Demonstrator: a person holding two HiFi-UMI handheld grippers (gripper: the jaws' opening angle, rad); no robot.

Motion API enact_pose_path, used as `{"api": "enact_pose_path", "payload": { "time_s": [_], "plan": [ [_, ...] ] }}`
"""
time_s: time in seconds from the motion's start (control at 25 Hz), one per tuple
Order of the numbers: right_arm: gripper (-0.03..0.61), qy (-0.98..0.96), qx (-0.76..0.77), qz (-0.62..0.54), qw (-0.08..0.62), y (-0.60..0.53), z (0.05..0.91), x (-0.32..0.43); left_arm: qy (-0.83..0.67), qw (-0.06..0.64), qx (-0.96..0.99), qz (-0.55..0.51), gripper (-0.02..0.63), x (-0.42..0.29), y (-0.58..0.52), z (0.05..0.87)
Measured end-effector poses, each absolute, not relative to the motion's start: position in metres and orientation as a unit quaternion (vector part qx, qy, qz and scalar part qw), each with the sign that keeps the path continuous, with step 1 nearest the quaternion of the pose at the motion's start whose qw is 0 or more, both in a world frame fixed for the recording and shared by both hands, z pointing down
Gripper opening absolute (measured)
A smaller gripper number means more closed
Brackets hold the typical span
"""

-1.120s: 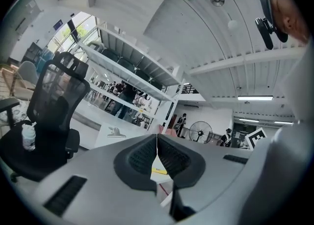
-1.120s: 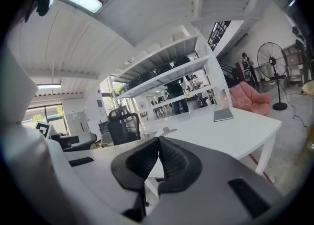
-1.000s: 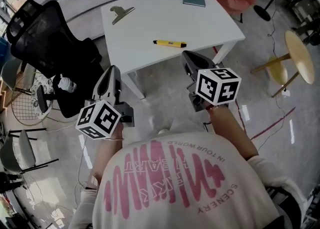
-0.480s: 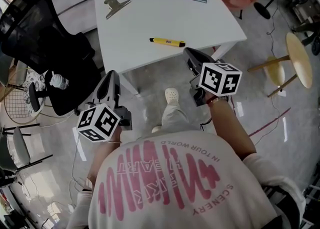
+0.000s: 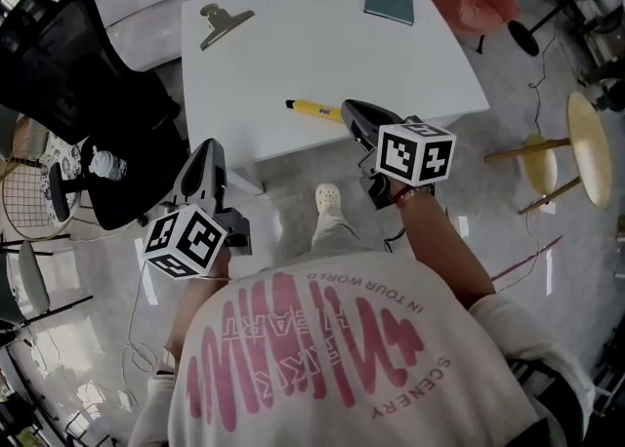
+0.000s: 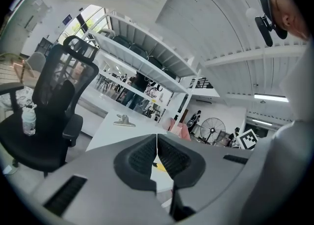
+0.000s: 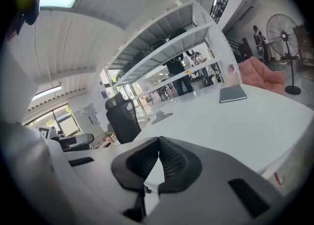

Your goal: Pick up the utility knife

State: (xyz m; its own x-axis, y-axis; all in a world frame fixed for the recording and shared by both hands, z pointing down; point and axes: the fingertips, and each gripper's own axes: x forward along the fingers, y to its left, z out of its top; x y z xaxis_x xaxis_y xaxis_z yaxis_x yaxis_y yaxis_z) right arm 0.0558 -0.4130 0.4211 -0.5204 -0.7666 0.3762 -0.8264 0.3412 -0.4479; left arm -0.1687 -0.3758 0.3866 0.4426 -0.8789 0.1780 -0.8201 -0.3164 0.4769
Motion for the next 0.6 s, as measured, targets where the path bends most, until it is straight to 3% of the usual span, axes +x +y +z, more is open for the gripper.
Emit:
{"api": "enact_pose_path", "payload": {
  "time_s": [0.2, 0.44, 0.6],
  "plan": [
    [0.014, -0.846, 0.426, 0.294, 0.130, -0.444, 0.442, 0.051, -0.537, 0.270, 0.797, -0.052, 0.025, -0.160, -0.399, 0.397],
    [0.015, -0.862, 0.370, 0.211, 0.274, -0.476, 0.472, 0.047, -0.558, 0.276, 0.780, -0.056, 0.025, -0.169, -0.420, 0.406],
    [0.017, -0.866, 0.325, 0.209, 0.318, -0.488, 0.487, 0.037, -0.566, 0.281, 0.773, -0.058, 0.025, -0.174, -0.429, 0.412]
  ]
}}
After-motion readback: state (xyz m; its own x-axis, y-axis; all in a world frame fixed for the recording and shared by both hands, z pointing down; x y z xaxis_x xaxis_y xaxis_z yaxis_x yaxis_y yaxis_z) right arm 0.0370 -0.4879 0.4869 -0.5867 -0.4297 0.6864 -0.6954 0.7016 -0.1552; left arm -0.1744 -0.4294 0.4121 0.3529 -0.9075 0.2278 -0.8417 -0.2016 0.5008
